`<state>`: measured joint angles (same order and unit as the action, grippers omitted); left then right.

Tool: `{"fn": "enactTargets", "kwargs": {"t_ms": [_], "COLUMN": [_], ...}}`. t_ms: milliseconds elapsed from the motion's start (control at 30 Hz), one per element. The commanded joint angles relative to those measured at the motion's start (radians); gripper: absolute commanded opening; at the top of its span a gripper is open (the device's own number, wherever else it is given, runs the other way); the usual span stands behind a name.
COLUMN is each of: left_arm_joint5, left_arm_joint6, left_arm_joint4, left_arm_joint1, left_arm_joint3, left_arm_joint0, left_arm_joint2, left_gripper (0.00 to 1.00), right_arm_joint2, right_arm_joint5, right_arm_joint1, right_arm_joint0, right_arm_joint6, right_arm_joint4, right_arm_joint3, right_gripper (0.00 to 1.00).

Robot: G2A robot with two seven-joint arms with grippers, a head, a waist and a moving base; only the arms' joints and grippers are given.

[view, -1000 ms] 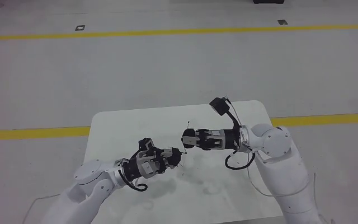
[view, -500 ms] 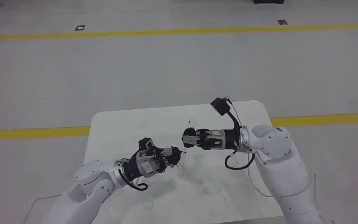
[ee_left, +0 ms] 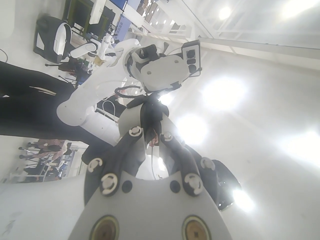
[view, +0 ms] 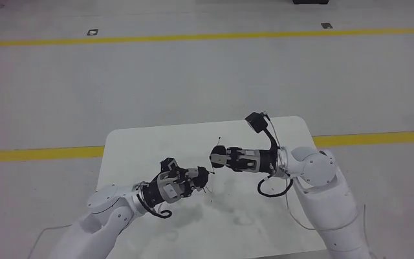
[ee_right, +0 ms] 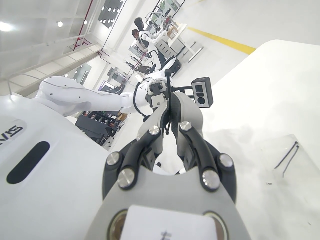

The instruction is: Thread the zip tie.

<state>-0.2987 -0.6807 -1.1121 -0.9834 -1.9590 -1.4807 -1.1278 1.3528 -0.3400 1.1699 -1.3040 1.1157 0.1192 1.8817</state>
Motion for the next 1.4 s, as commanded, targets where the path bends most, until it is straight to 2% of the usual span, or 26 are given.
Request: {"fn": "enactTargets", "kwargs": {"t_ms": [0,567,933,1367], "left_arm_joint5": [0.002,0.035,0.094,0.100], "left_arm_joint6": [0.002,0.013,0.025,0.023], "left_arm_joint4": [-0.002,-0.036,-0.061,-0.063], "left_arm_joint1": [-0.001,-0.007,-0.015,-0.020], "left_arm_joint3": [0.001,0.002,0.005,0.002], "left_arm_joint0": [0.001,-0.004,-0.012,-0.019], "left_arm_joint2": [-0.001,-0.009,-0.012,-0.018], "left_gripper": [0.00,0.00,0.00,0.00], "right_arm_joint2": [-0.002,-0.010,-0.005,-0.008], "right_arm_joint5": [0.000,0.000,0.000,0.000], "right_arm_joint1": [0.000,-0.002,-0.004,-0.005], "right_arm_joint0": [-0.004,-0.026,-0.053,-0.074], "right_arm_joint6": [-0.011,-0.100,-0.150,-0.197], "right_arm_joint4": [-0.005,-0.040,-0.052,-0.055], "right_arm_joint3": [0.004,0.034,0.058,0.056], "right_gripper": [0.00,0.00,0.00,0.00]}}
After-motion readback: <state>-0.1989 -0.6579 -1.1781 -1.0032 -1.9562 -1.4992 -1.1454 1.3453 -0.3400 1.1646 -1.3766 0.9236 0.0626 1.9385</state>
